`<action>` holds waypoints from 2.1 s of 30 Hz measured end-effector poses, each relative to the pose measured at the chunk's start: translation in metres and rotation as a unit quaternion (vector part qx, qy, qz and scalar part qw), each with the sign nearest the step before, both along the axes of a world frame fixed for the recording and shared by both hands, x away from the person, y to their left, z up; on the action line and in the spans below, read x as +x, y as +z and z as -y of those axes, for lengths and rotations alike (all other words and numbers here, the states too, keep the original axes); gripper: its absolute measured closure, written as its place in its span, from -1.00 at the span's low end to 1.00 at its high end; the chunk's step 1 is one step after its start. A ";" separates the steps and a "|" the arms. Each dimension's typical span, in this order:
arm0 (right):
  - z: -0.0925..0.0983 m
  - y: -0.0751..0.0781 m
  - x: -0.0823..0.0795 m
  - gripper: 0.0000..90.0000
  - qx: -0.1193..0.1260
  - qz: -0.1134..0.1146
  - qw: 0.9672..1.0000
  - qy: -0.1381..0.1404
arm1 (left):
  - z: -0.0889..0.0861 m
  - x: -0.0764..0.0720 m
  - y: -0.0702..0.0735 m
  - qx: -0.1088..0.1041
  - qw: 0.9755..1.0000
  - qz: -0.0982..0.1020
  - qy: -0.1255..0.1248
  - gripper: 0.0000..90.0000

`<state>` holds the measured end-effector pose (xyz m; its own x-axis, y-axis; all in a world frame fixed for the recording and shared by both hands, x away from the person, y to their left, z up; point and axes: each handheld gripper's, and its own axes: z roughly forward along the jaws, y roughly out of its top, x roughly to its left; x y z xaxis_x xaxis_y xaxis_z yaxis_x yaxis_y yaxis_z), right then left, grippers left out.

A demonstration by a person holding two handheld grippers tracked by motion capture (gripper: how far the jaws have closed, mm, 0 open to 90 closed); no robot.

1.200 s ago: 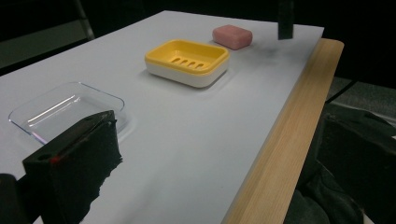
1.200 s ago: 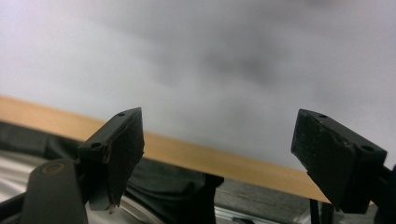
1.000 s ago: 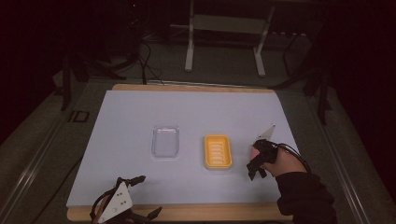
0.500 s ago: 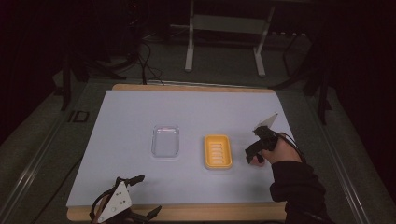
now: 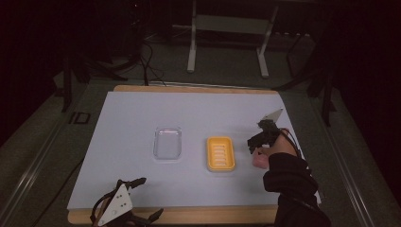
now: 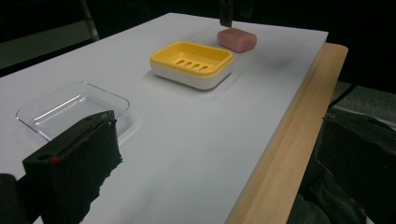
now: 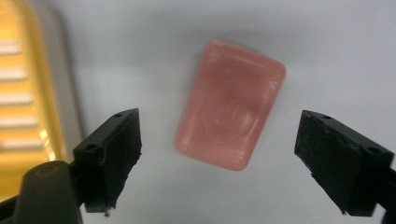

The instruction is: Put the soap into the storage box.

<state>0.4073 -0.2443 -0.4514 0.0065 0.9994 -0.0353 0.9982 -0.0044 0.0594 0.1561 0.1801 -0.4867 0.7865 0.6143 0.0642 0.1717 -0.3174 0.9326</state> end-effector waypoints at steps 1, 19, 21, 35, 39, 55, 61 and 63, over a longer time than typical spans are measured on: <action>0.000 -0.002 0.001 -0.64 -0.003 0.001 1.000 -0.009 | 0.000 0.000 0.000 0.000 1.000 0.000 0.000 -0.99; 0.001 -0.027 0.006 -0.42 -0.003 0.000 0.999 -0.054 | 0.000 0.000 0.000 0.000 1.000 0.000 -0.001 -0.99; 0.002 -0.028 0.006 -0.30 -0.009 0.007 0.998 -0.059 | 0.000 0.000 0.000 0.001 1.000 0.000 -0.001 -0.99; -0.003 -0.037 0.006 -0.20 -0.035 0.007 0.999 -0.017 | 0.000 -0.001 0.000 0.001 1.000 0.000 -0.004 -0.99; -0.005 -0.034 0.008 -0.17 -0.030 0.000 0.999 -0.019 | 0.000 0.000 0.000 0.002 1.000 0.000 -0.003 -0.99; -0.013 0.000 0.013 -0.16 -0.032 0.000 0.999 -0.001 | 0.000 0.000 0.000 0.001 1.000 0.000 -0.003 -0.99; -0.020 0.016 0.014 -0.16 -0.032 0.008 0.999 0.004 | 0.000 0.000 0.000 0.002 1.000 0.000 -0.004 -0.99; -0.023 0.020 0.013 -0.16 -0.033 0.008 0.999 0.009 | 0.000 0.000 0.000 0.001 1.000 0.000 -0.003 -0.99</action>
